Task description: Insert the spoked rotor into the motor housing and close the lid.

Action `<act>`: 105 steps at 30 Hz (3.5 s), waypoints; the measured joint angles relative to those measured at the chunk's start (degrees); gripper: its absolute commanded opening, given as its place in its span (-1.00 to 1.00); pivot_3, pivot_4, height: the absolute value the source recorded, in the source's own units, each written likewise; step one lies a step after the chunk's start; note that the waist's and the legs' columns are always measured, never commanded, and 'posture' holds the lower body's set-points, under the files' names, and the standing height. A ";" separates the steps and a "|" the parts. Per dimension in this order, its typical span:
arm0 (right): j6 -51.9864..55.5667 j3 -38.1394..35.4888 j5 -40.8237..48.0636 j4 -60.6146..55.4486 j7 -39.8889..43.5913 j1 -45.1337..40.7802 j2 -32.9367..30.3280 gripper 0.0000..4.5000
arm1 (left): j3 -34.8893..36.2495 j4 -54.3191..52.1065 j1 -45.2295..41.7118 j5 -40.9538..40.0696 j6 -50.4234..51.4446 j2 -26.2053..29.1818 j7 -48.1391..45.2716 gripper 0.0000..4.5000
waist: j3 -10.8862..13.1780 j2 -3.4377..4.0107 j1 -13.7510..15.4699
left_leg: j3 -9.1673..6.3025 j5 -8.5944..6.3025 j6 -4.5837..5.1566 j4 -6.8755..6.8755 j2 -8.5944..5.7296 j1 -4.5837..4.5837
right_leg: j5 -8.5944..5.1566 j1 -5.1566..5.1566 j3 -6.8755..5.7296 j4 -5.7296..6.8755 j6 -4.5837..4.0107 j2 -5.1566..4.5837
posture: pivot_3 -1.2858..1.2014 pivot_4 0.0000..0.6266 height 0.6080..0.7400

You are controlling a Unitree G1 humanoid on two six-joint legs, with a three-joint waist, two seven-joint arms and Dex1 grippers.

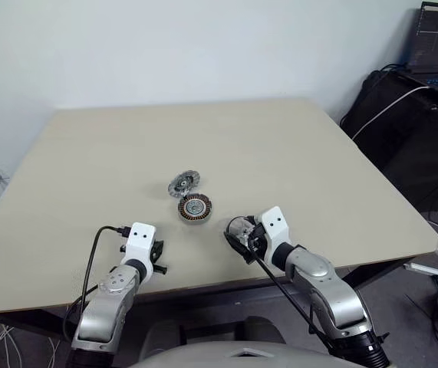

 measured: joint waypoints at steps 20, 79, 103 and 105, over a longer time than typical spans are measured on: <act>-0.46 0.19 -0.22 1.58 -0.78 -1.09 1.82 1.00 | -2.14 14.77 -21.02 -1.53 -6.48 -5.58 -2.46 -0.70 | 0.21 -0.31 0.58 | -0.14 0.21 0.35 0.07 -0.16 -0.19 | 0.03 0.25 0.04 0.00 0.05 0.04 | 0.03 -1.00 1.00; 5.11 1.87 0.17 2.60 -2.91 -7.35 5.65 -0.01 | -3.31 1.57 -2.46 -3.03 -18.59 -5.68 -6.28 -1.00 | 0.29 -0.41 0.03 | -0.09 0.22 0.37 0.12 -0.12 -0.17 | 0.08 0.07 0.18 0.05 0.10 0.04 | 0.03 -1.00 1.00; 11.43 6.61 -5.36 27.60 -7.16 -28.70 14.76 -0.99 | -4.74 0.47 12.08 2.04 -32.81 -4.05 -2.18 -1.00 | 0.39 -0.22 -0.60 | -0.01 0.20 0.33 0.06 -0.10 -0.21 | 0.08 -0.16 0.09 0.06 0.09 0.00 | 0.03 -1.00 1.00; 10.50 6.59 -5.99 29.52 -7.25 -29.56 15.23 -0.99 | -4.38 0.47 12.09 2.02 -32.81 -4.10 -1.87 -1.00 | 0.39 -0.22 -0.68 | -0.02 0.20 0.33 0.06 -0.10 -0.21 | 0.08 -0.16 0.09 0.06 0.09 0.00 | 0.03 -1.00 1.00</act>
